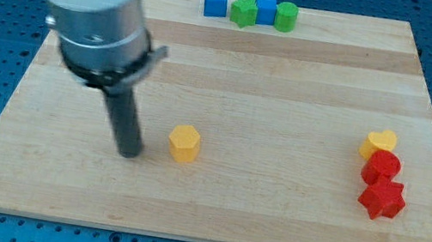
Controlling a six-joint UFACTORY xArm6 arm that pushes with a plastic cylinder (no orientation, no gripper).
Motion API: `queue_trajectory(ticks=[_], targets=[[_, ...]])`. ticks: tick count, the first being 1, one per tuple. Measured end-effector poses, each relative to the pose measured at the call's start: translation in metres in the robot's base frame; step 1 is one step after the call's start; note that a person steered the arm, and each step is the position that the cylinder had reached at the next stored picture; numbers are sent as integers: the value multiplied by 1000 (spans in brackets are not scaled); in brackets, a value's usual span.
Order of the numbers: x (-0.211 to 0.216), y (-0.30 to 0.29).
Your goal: Move the yellow hexagon to the line of blocks
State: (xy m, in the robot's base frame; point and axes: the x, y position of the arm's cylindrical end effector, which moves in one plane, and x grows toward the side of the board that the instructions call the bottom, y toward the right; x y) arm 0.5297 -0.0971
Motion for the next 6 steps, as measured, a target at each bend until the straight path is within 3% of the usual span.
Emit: queue_trajectory(ticks=[2, 4, 6], targets=[[-65, 125], [-44, 108], [-40, 161]])
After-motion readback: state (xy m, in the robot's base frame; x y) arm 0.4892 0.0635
